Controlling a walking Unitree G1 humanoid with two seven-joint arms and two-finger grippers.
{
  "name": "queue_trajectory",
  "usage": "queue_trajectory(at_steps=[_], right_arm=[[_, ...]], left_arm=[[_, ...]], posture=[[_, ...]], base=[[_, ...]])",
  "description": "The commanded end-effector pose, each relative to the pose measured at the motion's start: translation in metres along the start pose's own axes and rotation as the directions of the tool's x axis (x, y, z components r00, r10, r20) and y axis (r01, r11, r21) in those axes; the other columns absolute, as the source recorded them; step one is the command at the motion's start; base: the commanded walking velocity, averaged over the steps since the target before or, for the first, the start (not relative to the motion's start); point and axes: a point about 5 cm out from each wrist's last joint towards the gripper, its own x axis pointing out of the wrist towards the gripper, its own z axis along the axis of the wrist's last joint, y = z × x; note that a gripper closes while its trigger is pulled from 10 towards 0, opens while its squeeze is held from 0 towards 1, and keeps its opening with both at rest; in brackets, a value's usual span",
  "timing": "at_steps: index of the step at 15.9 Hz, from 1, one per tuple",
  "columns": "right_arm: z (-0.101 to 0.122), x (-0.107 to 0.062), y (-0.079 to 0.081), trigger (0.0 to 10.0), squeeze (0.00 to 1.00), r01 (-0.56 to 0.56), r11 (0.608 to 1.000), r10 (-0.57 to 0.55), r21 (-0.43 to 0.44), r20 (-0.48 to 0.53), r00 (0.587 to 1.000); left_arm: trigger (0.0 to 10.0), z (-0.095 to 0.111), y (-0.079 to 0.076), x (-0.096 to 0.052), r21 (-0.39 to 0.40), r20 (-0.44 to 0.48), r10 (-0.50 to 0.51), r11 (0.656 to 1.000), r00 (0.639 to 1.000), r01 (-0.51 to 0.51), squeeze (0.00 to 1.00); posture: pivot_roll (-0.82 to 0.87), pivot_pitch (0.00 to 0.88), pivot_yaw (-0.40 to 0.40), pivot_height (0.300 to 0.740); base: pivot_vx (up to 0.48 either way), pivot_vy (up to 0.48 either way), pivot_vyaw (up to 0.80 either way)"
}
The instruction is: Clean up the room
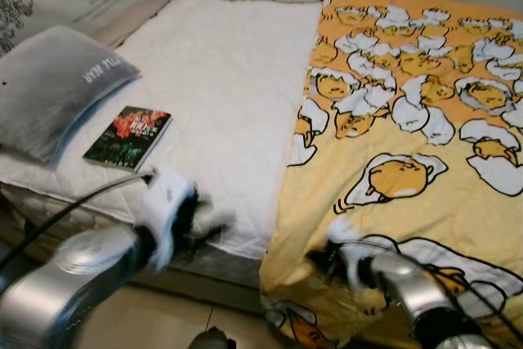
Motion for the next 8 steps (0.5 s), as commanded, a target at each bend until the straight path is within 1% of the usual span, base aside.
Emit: queue_trajectory(at_steps=[1,2,3,4,5,6,7,8], right_arm=[[0.011,-0.002,-0.004,10.0,0.0,0.114,0.993,-0.117,0.036,0.096,0.988],[0.036,-0.013,-0.004,10.0,0.0,0.248,0.966,-0.259,0.078,0.232,0.938],[0.046,-0.021,-0.003,10.0,0.0,0.292,0.949,-0.314,0.118,0.269,0.911],[0.058,-0.032,-0.001,10.0,0.0,0.337,0.919,-0.387,0.203,0.303,0.871],[0.064,-0.043,0.0,10.0,0.0,0.358,0.88,-0.457,0.312,0.348,0.819],[0.067,-0.051,0.001,10.0,0.0,0.388,0.842,-0.517,0.375,0.354,0.779],[0.071,-0.059,0.003,10.0,0.0,0.4,0.817,-0.552,0.415,0.364,0.75],[0.075,-0.067,0.006,10.0,0.0,0.403,0.804,-0.571,0.438,0.378,0.729]], left_arm=[[10.0,-0.001,0.012,0.001,-0.015,0.027,0.129,0.992,0.991,-0.128,0.0],[10.0,-0.002,0.019,0.007,-0.048,0.074,0.239,0.97,0.968,-0.236,0.0],[10.0,-0.002,0.021,0.009,-0.073,0.101,0.291,0.956,0.951,-0.284,0.0],[10.0,0.0,0.025,0.013,-0.108,0.13,0.371,0.927,0.92,-0.359,0.0],[10.0,0.002,0.028,0.018,-0.098,0.148,0.431,0.902,0.89,-0.421,0.0],[10.0,0.003,0.029,0.021,-0.106,0.163,0.461,0.887,0.872,-0.45,0.0],[10.0,0.002,0.03,0.024,-0.087,0.158,0.473,0.881,0.867,-0.465,0.0],[10.0,0.0,0.03,0.026,-0.061,0.157,0.464,0.885,0.872,-0.461,0.0]], posture=[[0.11,0.0,-0.006,0.74],[0.08,0.0,0.002,0.74],[0.07,0.0,0.005,0.74],[0.06,0.0,0.008,0.74],[0.05,0.0,0.016,0.74],[0.03,0.0,0.024,0.74],[0.02,0.0,0.031,0.74],[0.01,0.0,0.035,0.74]], base=[[0.0,0.0,0.0],[0.0,0.0,0.0],[0.0,0.0,0.0],[0.0,0.0,0.0],[0.0,0.0,0.0],[0.0,0.0,0.0],[0.0,0.0,0.0],[0.0,0.0,0.0]])
